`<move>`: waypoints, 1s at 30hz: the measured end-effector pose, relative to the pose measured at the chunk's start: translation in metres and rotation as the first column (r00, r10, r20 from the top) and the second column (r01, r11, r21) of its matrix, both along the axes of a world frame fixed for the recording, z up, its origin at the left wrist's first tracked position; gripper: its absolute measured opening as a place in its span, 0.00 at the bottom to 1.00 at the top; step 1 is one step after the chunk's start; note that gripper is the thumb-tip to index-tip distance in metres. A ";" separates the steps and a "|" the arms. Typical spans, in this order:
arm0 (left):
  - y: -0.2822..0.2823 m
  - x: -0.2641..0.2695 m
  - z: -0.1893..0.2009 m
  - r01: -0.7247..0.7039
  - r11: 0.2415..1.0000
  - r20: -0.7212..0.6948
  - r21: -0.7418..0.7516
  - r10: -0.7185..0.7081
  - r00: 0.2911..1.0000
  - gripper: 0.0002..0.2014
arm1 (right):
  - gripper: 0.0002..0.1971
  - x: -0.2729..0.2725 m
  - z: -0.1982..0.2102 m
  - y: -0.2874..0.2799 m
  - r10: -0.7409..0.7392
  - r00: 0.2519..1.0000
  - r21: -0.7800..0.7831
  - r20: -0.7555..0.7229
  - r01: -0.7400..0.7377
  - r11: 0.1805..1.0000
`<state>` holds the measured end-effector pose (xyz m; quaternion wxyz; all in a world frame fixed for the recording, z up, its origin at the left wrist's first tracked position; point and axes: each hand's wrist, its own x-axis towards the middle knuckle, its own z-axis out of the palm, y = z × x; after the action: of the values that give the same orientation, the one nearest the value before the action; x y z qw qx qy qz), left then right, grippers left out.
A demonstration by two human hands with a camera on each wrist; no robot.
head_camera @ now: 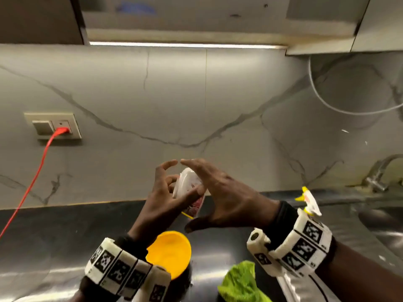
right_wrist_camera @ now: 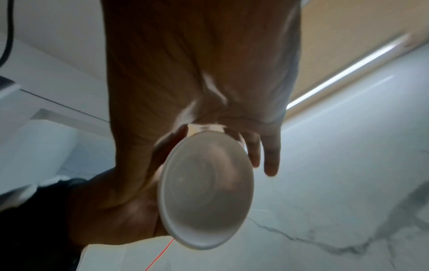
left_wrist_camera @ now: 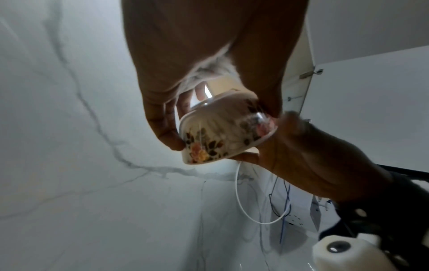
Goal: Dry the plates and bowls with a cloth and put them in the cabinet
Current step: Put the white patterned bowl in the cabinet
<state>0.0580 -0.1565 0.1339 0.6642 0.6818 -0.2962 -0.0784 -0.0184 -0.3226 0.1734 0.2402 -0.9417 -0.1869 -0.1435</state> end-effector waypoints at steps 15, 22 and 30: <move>0.018 -0.004 0.148 -0.011 0.997 0.673 -0.071 0.056 0.738 0.44 | 0.43 -0.006 0.156 0.000 -0.096 0.878 0.179 0.470 0.012 0.984; 0.014 0.005 0.224 0.033 0.968 0.810 -0.248 0.188 0.556 0.31 | 0.35 0.000 0.225 0.009 -0.207 0.812 0.440 0.546 -0.068 0.895; 0.007 0.038 0.319 -0.070 0.987 0.895 -0.141 0.158 0.416 0.25 | 0.30 0.045 0.291 0.013 -0.173 0.836 0.536 0.521 -0.163 0.829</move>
<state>0.0960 -0.1496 0.4529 0.4327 0.6081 -0.5619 0.3567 0.0266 -0.3095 0.4640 0.4410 -0.7483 -0.1947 -0.4558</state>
